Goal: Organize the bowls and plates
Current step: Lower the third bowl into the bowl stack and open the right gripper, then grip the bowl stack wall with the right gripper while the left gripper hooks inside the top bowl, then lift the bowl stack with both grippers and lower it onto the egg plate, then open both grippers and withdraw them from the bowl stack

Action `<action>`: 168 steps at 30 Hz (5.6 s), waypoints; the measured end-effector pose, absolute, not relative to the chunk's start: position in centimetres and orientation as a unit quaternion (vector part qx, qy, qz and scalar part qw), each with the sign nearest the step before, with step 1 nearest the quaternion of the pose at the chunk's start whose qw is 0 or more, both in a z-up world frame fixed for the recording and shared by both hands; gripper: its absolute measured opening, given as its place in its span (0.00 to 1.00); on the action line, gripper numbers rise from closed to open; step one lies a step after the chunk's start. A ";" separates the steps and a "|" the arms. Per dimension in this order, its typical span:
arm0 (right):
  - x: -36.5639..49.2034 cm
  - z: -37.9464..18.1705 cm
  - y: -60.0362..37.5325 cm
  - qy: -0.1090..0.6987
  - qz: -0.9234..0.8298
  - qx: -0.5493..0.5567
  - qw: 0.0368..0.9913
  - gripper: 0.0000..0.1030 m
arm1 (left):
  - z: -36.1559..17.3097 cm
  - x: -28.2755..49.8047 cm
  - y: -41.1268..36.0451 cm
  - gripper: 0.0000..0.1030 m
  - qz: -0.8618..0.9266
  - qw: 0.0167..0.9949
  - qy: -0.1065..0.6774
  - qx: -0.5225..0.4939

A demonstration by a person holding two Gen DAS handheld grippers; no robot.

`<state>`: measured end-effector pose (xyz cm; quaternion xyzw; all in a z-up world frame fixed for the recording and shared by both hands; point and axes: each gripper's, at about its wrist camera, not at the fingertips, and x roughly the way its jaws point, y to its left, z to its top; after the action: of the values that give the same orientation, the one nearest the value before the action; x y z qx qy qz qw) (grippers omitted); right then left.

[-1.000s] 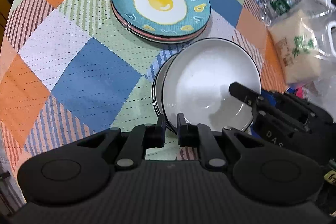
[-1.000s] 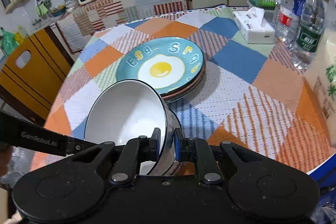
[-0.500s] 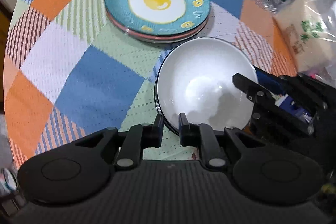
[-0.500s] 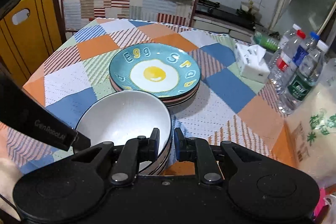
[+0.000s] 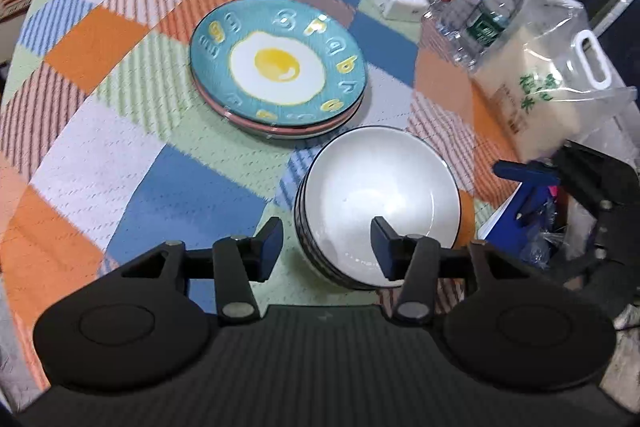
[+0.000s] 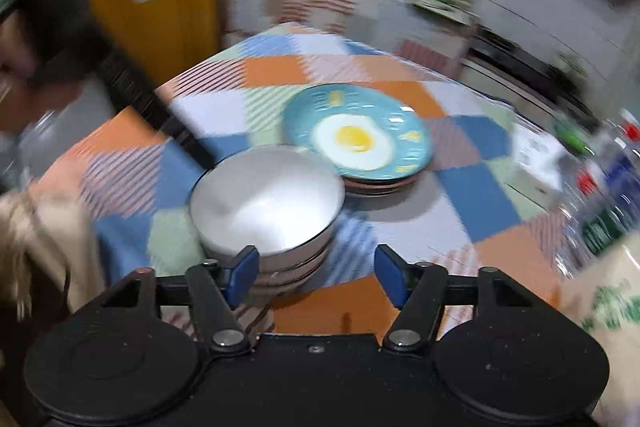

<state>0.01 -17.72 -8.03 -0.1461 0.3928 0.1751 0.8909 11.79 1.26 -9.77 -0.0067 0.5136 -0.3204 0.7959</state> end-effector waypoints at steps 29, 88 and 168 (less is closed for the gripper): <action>4.2 -19.7 -15.7 0.365 0.259 -0.114 0.887 0.97 | -17.7 13.4 1.6 0.45 -0.309 0.766 0.545 -0.144; 10.9 -11.0 -16.4 0.258 0.231 -0.066 0.936 0.96 | -5.4 24.4 -1.3 0.42 -0.313 0.793 0.522 -0.021; 5.3 0.8 -20.0 0.370 -0.044 -0.009 0.928 0.96 | -2.4 8.6 3.5 0.49 -0.105 0.904 0.414 -0.021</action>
<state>5.26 -19.97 0.84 -0.0090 0.3705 -0.0437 0.9278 8.61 3.54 -2.44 -0.0210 0.4142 -0.1047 0.9039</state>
